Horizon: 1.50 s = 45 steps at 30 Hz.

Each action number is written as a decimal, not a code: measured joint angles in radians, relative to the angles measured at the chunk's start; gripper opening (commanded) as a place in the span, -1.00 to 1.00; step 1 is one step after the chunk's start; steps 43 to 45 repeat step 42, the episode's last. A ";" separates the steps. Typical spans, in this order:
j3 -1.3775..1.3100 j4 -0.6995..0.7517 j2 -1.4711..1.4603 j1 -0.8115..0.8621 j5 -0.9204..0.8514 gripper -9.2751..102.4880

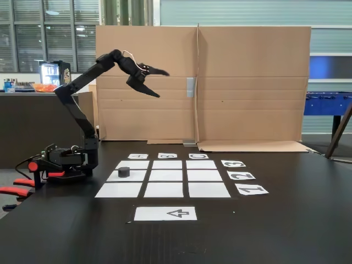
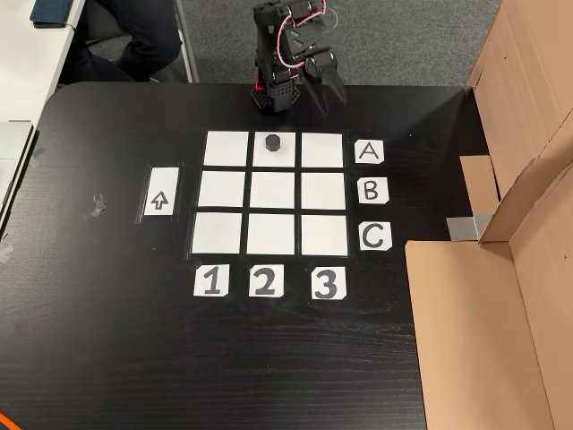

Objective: Pick up a new token and place it in the grid on square A2.

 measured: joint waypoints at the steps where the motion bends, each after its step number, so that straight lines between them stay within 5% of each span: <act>1: 0.009 0.000 0.023 -0.006 0.000 -0.11; 16: 0.308 -0.101 0.465 -0.002 0.087 -0.11; 45: 0.453 -0.184 0.548 0.009 0.100 -0.11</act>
